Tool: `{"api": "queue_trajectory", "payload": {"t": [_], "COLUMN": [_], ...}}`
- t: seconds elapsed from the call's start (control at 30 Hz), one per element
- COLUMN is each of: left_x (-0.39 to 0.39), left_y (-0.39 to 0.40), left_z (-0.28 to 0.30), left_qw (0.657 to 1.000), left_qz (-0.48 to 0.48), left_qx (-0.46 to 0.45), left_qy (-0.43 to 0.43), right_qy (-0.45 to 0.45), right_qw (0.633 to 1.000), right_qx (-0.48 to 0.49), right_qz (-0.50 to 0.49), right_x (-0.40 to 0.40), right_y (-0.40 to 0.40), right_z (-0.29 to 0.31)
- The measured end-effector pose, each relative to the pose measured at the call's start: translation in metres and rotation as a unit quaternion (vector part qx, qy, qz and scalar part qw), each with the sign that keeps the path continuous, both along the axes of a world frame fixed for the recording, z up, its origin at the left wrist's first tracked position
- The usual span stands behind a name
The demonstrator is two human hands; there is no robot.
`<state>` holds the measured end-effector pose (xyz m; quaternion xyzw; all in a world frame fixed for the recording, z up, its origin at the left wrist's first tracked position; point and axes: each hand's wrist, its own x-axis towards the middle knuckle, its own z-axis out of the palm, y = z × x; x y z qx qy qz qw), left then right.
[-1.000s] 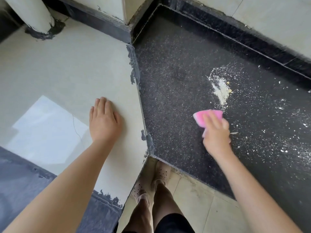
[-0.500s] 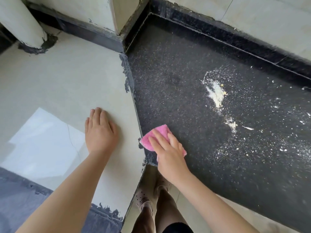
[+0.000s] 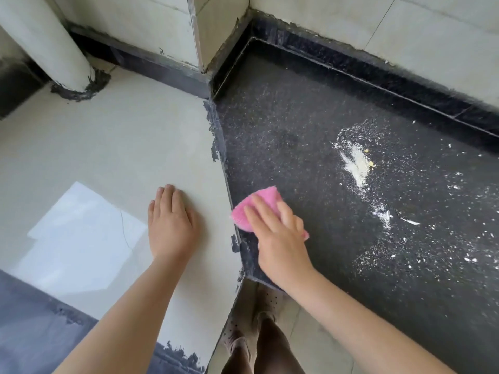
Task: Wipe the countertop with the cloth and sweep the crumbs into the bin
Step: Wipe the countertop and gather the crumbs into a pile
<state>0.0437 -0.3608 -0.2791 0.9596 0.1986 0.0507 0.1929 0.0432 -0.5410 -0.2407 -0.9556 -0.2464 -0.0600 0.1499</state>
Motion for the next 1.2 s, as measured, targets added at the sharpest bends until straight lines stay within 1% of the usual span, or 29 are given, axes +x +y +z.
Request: {"api": "queue_trajectory", "payload": {"t": [0.07,0.17,0.23,0.33,0.4,0.47,0.5,0.53,0.6,0.63,0.7,0.8,0.87,0.97,1.07,1.1,1.17,1.2], "left_x": [0.000,-0.001,-0.001,-0.001,-0.001,-0.001,-0.001,-0.001,-0.002,-0.001,-0.003,-0.003,-0.004,-0.004,-0.002,-0.002,-0.001,0.000], "left_y": [0.000,-0.001,-0.001,-0.001,-0.001,-0.002,-0.002,-0.003,-0.003,-0.003,-0.004,-0.003,-0.002,-0.003,-0.007,-0.008,-0.013,-0.017], "left_z": [0.000,0.002,0.002,0.004,0.004,0.004,0.004,0.004,0.004,0.005,0.007,0.010,0.009,0.007,0.011,0.012,0.016,0.019], "left_qw": [1.000,1.000,1.000,1.000,1.000,1.000,1.000,1.000,1.000,1.000,1.000,0.999,0.999,0.999,0.998,0.997,0.993,0.992], "left_qz": [0.004,0.003,-0.001,0.001,-0.001,-0.003,-0.003,-0.003,-0.004,-0.002,0.001,-0.012,-0.013,-0.014,-0.022,-0.024,-0.031,-0.040], "left_qx": [-0.003,-0.006,-0.007,-0.009,-0.007,-0.004,-0.004,-0.002,0.001,0.001,0.004,0.005,0.008,0.018,0.033,0.045,0.067,0.072], "left_qy": [-0.002,-0.003,0.005,0.012,0.013,0.015,0.013,0.010,0.010,0.014,0.025,0.035,0.036,0.031,0.048,0.058,0.090,0.095], "right_qy": [0.065,0.118,0.136,0.177,0.169,0.162,0.142,0.101,0.014,-0.006,-0.010,0.002,0.019,0.032,0.084,0.121,0.148,0.146], "right_qw": [0.997,0.992,0.989,0.974,0.961,0.952,0.957,0.968,0.990,0.994,0.997,0.998,0.996,0.991,0.976,0.968,0.958,0.959], "right_qx": [-0.010,-0.041,-0.034,-0.065,-0.062,-0.050,-0.045,-0.044,-0.040,-0.032,-0.024,-0.034,-0.058,-0.080,-0.094,-0.093,-0.084,-0.068], "right_qz": [0.032,-0.011,-0.038,-0.129,-0.209,-0.253,-0.251,-0.224,-0.135,-0.104,-0.066,-0.049,-0.058,-0.103,-0.177,-0.201,-0.232,-0.234], "right_x": [-0.006,0.005,0.021,0.050,0.069,0.078,0.075,0.068,0.037,0.016,-0.027,-0.075,-0.086,-0.070,-0.024,-0.006,0.025,0.036], "right_y": [0.022,0.032,0.022,-0.011,-0.038,-0.056,-0.061,-0.062,-0.060,-0.057,-0.054,-0.064,-0.080,-0.117,-0.152,-0.163,-0.182,-0.183], "right_z": [-0.007,-0.011,-0.012,-0.008,-0.005,-0.002,0.000,0.002,0.004,0.003,-0.005,-0.024,-0.032,-0.032,-0.014,-0.010,-0.009,-0.005]}}
